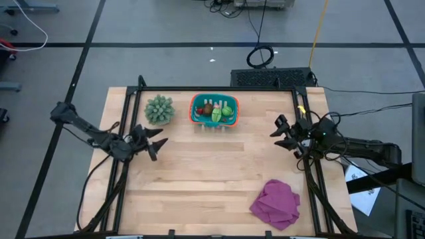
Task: Pick and placing Produce into tupperware
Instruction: Return to Home Position
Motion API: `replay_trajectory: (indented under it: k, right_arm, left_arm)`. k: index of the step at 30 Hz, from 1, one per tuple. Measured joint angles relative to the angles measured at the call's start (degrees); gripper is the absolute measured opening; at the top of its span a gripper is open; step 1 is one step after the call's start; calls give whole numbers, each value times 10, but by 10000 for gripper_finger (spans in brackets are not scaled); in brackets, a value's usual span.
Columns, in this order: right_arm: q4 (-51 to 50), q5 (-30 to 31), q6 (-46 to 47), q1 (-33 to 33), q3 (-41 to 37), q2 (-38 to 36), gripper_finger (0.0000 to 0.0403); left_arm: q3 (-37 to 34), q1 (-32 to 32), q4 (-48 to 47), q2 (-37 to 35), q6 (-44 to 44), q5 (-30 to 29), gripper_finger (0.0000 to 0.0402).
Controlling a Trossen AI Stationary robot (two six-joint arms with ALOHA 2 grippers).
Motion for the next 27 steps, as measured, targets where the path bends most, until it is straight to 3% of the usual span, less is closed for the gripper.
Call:
replay_trajectory:
  k: [6, 10, 18, 22, 27]
  right_arm:
    - [0, 1, -11, 0, -1, -1, 150]
    - [-7, 0, -16, -3, -1, -1, 150]
    - [-60, -18, -27, -59, -2, 0, 150]
    - [-57, -68, -25, -95, -2, 0, 151]
    - [-74, -106, -21, -126, -3, 2, 150]
  left_arm:
    - [-51, 67, 111, 0, 57, 57, 274]
    - [-52, 132, 115, 0, 96, 108, 274]
    - [-52, 295, 85, 0, 130, 284, 274]
    - [-48, 379, 85, 0, 157, 408, 274]
    - [-38, 455, 82, 1, 177, 510, 274]
